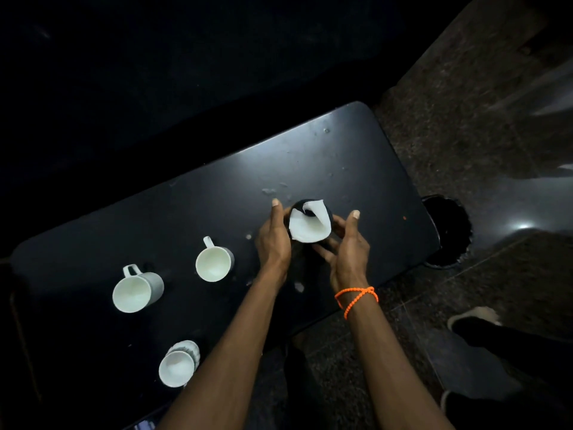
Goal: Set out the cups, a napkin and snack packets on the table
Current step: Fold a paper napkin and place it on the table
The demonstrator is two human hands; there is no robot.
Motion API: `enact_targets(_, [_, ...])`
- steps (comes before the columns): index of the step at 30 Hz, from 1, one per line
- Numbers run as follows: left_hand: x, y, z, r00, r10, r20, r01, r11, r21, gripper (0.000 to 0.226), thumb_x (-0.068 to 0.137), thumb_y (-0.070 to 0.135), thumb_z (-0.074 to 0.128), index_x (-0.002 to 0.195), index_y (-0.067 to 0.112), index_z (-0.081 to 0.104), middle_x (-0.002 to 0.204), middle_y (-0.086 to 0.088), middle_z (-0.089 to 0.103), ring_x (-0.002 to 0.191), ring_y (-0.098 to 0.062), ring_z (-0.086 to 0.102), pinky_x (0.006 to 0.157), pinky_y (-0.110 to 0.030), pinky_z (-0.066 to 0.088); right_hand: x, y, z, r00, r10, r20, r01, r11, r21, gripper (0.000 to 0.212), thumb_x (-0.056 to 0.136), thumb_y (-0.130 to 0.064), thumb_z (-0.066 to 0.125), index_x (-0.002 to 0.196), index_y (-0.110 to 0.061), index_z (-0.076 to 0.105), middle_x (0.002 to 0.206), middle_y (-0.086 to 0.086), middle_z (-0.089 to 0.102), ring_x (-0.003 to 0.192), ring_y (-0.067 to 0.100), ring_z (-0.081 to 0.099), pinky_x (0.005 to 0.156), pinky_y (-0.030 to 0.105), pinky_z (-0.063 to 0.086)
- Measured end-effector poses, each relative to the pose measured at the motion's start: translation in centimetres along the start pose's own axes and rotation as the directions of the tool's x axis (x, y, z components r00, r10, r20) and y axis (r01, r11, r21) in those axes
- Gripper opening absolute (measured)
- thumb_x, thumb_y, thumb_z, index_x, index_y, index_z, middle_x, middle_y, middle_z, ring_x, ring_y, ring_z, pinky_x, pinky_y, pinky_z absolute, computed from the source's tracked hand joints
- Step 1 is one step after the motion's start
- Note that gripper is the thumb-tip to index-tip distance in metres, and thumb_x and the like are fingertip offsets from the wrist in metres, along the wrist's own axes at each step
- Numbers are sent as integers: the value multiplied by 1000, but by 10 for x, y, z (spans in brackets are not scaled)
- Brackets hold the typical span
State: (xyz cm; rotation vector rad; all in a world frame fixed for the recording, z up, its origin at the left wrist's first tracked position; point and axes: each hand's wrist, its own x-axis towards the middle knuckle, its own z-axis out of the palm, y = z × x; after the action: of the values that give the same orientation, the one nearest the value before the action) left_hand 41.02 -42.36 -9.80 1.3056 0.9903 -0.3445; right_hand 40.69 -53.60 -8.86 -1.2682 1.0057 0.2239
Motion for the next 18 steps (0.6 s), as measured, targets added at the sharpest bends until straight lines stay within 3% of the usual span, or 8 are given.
enact_targets(4, [-25, -10, -13, 997, 1, -72, 0, 1000, 25, 76, 79, 89, 36, 107, 36, 82, 113, 2, 82, 116, -26, 73, 109, -54, 54, -17, 20, -12, 1000, -6, -2, 6, 1000, -1, 51, 103, -56, 49, 98, -16, 80, 101, 0, 83, 96, 22, 80, 81, 46, 66])
enact_targets(11, [-46, -33, -33, 988, 31, -153, -11, 991, 133, 85, 82, 85, 26, 108, 27, 83, 117, 2, 81, 117, -26, 72, 112, -50, 49, -37, 56, -28, 1000, 25, -18, -26, 998, -53, 54, 103, -59, 47, 106, -16, 79, 102, 1, 82, 96, 22, 79, 69, 36, 63])
enact_targets(15, [-46, -42, -42, 984, 44, -170, -15, 986, 166, 69, 101, 69, 32, 112, 22, 82, 120, 0, 80, 119, -26, 70, 114, -48, 47, -40, 65, -28, 1000, 14, 4, -14, 993, -114, 49, 103, -59, 47, 95, -26, 83, 98, -2, 83, 91, 17, 80, 67, 33, 62])
enact_targets(18, [-45, -47, -46, 984, 46, -173, -18, 987, 159, 67, 103, 67, 33, 111, 22, 82, 119, 0, 80, 119, -27, 70, 114, -48, 46, -39, 69, -27, 1000, -3, -5, 3, 988, -157, 46, 102, -60, 47, 90, -33, 83, 96, -2, 83, 90, 17, 80, 67, 33, 62])
